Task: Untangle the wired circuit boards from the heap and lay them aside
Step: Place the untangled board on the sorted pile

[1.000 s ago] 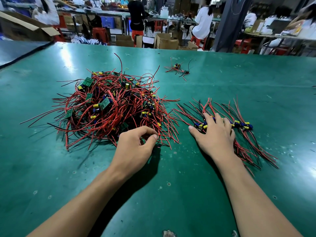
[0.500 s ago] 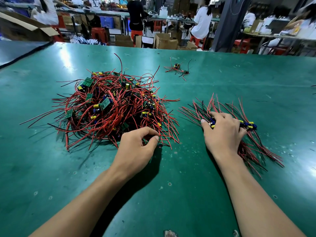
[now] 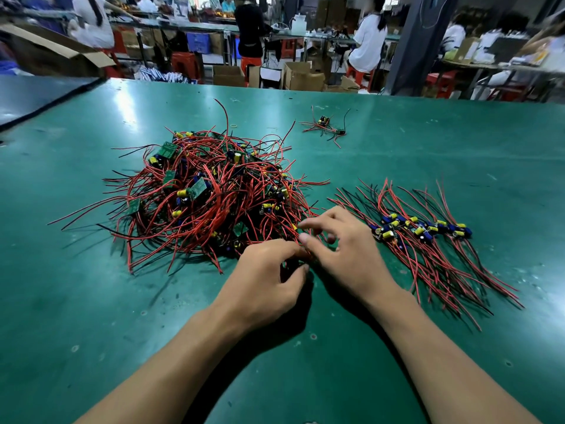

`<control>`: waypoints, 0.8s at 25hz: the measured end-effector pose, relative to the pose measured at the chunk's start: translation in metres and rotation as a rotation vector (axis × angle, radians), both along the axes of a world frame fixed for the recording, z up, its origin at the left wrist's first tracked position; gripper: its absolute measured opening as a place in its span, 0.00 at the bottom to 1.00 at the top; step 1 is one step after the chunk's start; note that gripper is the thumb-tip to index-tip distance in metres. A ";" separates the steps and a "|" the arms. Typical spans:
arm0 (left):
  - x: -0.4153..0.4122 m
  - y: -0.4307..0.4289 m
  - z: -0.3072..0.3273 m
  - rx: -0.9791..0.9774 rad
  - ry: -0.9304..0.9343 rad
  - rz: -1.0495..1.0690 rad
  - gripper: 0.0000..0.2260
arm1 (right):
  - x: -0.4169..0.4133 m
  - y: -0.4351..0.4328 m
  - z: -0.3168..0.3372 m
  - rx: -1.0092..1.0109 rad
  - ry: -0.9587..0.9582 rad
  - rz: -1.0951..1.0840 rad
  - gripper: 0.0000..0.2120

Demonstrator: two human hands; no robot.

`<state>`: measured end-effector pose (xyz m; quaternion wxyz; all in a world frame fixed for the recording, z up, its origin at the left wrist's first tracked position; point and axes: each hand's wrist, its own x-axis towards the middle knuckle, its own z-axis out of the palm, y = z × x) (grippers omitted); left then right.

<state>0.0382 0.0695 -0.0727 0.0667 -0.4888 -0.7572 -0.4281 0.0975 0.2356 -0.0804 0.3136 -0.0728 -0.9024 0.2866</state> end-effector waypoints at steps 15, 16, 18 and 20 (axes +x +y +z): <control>0.029 0.007 0.014 0.309 0.219 -0.156 0.10 | 0.015 0.006 0.021 -0.798 -0.306 0.392 0.15; 0.028 0.007 0.013 0.300 0.204 -0.149 0.09 | 0.017 0.006 0.024 -0.687 -0.348 0.397 0.14; 0.027 0.007 0.011 0.259 0.174 -0.137 0.11 | 0.018 0.004 0.025 -0.551 -0.386 0.367 0.11; 0.025 0.006 0.009 0.223 0.161 -0.121 0.13 | 0.018 0.004 0.024 -0.603 -0.328 0.279 0.06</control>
